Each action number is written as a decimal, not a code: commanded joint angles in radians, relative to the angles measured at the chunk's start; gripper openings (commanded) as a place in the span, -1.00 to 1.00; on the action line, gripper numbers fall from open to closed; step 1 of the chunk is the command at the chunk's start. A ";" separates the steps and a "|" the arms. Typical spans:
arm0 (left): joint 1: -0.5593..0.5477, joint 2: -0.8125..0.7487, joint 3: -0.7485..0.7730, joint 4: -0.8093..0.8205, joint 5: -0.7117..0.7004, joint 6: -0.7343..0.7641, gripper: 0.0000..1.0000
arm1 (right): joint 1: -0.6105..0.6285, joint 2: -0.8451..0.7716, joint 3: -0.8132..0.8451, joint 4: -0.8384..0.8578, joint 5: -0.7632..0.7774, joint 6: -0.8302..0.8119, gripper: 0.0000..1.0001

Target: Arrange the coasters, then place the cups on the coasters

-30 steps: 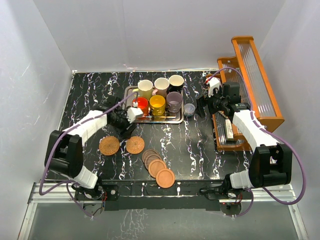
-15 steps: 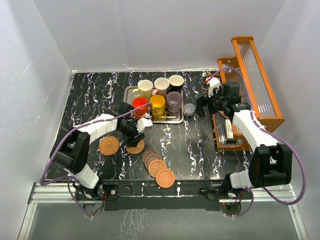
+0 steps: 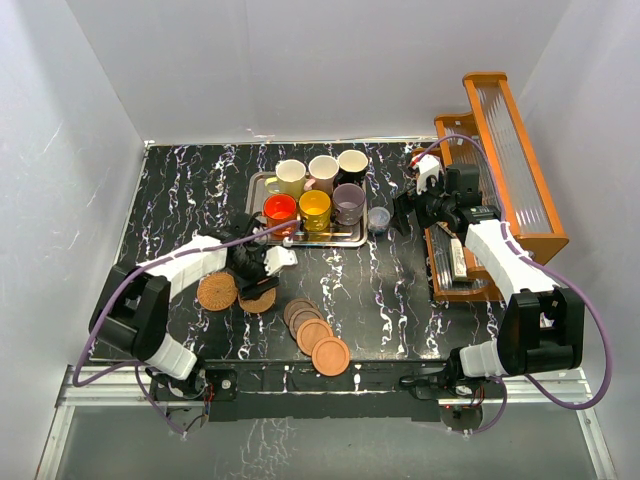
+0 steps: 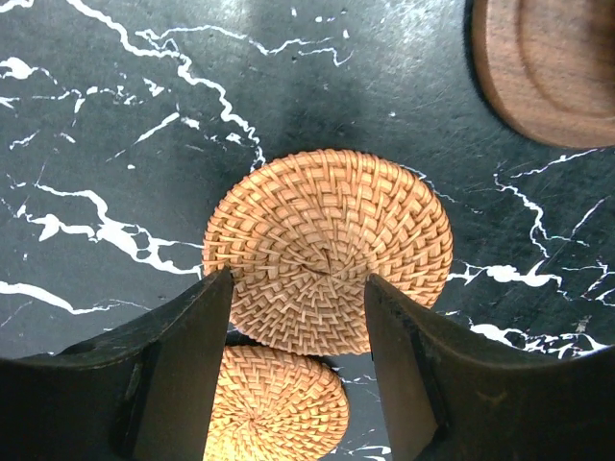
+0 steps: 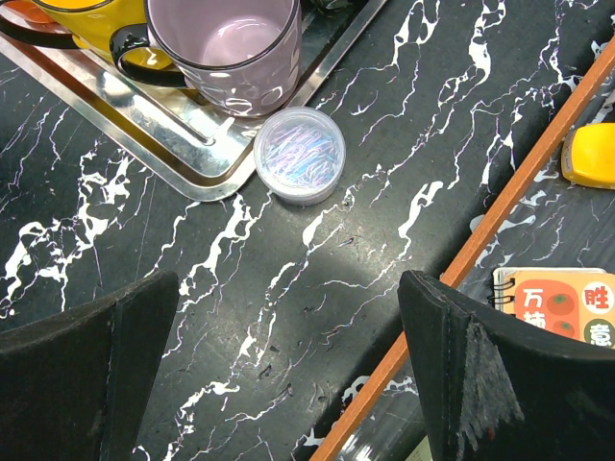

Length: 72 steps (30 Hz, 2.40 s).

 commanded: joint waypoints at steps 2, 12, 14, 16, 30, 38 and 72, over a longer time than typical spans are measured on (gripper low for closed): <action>0.011 -0.027 0.048 -0.031 0.032 -0.042 0.13 | -0.004 -0.029 -0.004 0.051 -0.013 -0.010 0.97; -0.088 0.006 0.154 -0.035 0.241 -0.054 0.17 | -0.007 -0.029 -0.007 0.053 -0.002 -0.011 0.97; -0.121 0.025 0.162 -0.038 0.235 -0.047 0.19 | -0.009 -0.029 -0.006 0.052 -0.004 -0.011 0.97; -0.149 0.040 0.167 -0.043 0.235 -0.038 0.21 | -0.010 -0.030 -0.008 0.052 -0.004 -0.011 0.97; -0.287 0.090 0.143 -0.081 0.120 0.028 0.37 | -0.018 -0.026 -0.007 0.051 -0.005 -0.011 0.97; -0.338 0.122 0.146 -0.032 0.124 0.004 0.37 | -0.021 -0.029 -0.009 0.050 -0.004 -0.011 0.97; -0.290 0.198 0.145 0.147 -0.153 -0.034 0.36 | -0.035 -0.027 -0.006 0.049 -0.015 -0.013 0.97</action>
